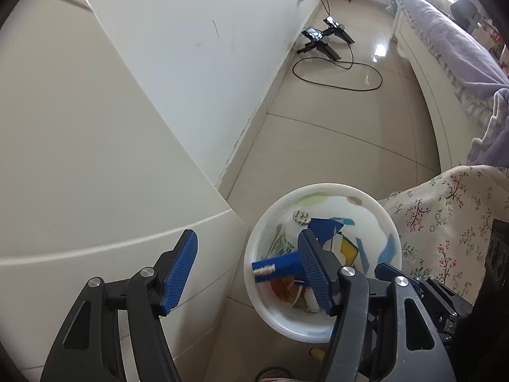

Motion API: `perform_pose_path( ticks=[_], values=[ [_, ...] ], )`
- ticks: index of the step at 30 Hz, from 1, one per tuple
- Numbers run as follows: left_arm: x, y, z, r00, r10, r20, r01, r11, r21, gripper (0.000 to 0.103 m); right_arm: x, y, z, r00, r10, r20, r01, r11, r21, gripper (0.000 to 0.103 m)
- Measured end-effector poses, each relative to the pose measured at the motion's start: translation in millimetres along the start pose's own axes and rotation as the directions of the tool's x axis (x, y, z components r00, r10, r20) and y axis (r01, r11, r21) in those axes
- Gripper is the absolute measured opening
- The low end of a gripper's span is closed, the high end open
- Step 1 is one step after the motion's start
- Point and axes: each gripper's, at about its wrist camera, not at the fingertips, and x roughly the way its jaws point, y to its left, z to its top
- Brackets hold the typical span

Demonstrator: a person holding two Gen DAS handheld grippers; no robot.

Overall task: Collect trash
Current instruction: 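Carry both items to the bucket and release them inside, then grasp the white tissue with the left tool while the right tool grasps the milk carton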

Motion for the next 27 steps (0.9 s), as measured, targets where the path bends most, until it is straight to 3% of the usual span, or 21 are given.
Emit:
perform_pose_path(
  ticks=[8, 14, 23, 27],
  values=[
    [-10.8, -15.6, 1.3, 0.999, -0.04, 0.013, 0.04, 0.999, 0.019, 0.068, -59.4, -5.6, -9.4, 0.996, -0.083, 0.047, 0.085, 0.995, -0.054, 0.07],
    [-29.7, -44.4, 1.0, 0.995, -0.09, 0.034, 0.087, 0.994, 0.06, 0.068, -134.2, -28.8, -20.4, 0.978, -0.183, 0.103, 0.191, 0.979, -0.068, 0.071],
    [-58.0, -127.9, -16.4, 0.98, -0.199, 0.024, 0.19, 0.96, 0.204, 0.068, -270.0, -111.7, -32.6, 0.896, -0.406, 0.179, 0.399, 0.914, 0.079, 0.08],
    [-72.4, -168.2, -28.2, 0.975, -0.218, 0.032, 0.2, 0.937, 0.288, 0.068, -325.8, -173.8, -56.3, 0.851, -0.494, 0.175, 0.455, 0.862, 0.221, 0.082]
  ],
)
